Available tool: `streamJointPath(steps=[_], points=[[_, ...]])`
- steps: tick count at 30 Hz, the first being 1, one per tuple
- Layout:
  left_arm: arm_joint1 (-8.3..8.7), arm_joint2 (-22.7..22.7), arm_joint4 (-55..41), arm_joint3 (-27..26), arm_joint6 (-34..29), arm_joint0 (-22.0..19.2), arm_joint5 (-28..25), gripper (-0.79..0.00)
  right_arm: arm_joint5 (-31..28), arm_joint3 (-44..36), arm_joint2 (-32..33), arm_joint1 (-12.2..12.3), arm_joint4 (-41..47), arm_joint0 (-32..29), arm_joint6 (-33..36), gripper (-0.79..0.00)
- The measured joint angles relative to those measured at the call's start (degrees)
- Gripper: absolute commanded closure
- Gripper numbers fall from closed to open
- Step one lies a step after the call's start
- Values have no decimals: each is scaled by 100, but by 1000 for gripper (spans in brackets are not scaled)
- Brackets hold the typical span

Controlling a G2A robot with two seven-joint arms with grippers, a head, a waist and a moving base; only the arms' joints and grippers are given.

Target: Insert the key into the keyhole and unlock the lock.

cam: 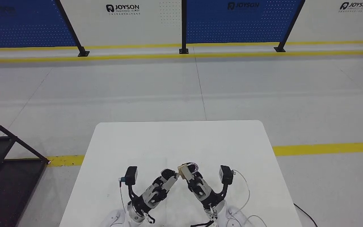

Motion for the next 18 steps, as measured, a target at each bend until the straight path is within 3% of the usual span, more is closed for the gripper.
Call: streamJointPath(steps=[10, 16, 18], points=[[4, 27, -14, -33, -120, -20, 132, -169, 39, -9, -29, 10, -15, 7, 22, 0], [3, 48, -2, -17, -144, -32, 185, 0, 76, -14, -41, 15, -16, 10, 11, 0], [3, 50, 15, -13, -137, -33, 192, 0, 85, -13, -45, 16, -12, 11, 11, 0]])
